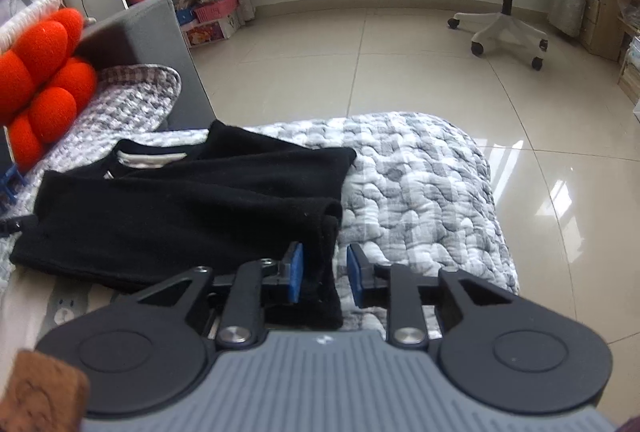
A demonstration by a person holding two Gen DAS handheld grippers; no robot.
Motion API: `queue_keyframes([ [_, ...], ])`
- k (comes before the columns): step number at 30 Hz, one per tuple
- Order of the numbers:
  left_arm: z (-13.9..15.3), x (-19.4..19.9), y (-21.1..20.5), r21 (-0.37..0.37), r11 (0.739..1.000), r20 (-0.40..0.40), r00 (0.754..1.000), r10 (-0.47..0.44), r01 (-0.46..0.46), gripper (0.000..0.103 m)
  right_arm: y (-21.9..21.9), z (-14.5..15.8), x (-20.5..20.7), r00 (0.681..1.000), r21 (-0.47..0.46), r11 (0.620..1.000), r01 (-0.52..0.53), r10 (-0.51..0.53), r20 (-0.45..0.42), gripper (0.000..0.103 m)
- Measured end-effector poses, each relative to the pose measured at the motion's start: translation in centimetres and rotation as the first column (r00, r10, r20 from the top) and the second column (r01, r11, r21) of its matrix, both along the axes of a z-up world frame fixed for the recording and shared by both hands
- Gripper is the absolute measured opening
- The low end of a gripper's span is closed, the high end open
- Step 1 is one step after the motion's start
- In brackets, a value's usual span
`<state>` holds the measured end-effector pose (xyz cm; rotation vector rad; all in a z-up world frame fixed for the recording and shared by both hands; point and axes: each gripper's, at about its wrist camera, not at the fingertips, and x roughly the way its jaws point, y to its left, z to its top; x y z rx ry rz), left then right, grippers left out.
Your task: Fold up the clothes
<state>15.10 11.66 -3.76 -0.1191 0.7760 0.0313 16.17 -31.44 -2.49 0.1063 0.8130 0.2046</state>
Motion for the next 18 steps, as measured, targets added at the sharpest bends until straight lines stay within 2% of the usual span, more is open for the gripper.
queue_keyframes([
  [3,0.2,0.0,0.2,-0.017,1.0,0.0,1.0,0.005,-0.005,0.071,0.9,1.0,0.0,0.997,0.026,0.999,-0.021,0.019,0.071,0.029],
  [6,1.0,-0.4,0.4,-0.036,0.999,0.037,0.999,0.007,-0.005,0.069,2.4,1.3,0.4,0.991,0.035,0.997,-0.073,0.068,0.118,0.029],
  [10,1.9,-0.7,-0.2,-0.065,0.997,0.102,0.994,-0.024,0.031,0.069,3.9,0.6,1.4,0.987,0.016,0.993,-0.116,0.113,0.11,0.029],
  [12,2.1,-0.8,-0.6,-0.08,0.995,0.133,0.99,-0.045,0.056,0.069,4.2,-0.1,1.9,0.991,0.013,0.993,-0.12,0.119,0.069,0.028],
  [15,1.1,-0.2,-2.0,-0.072,0.993,0.1,0.991,-0.091,0.098,0.069,4.0,-1.0,2.4,0.994,0.004,0.995,-0.101,0.101,0.043,0.025],
  [18,-0.1,0.5,-2.3,-0.039,0.996,0.035,0.997,-0.075,0.076,0.069,3.0,-1.3,2.5,0.998,0.009,0.999,-0.048,0.048,0.05,0.02],
])
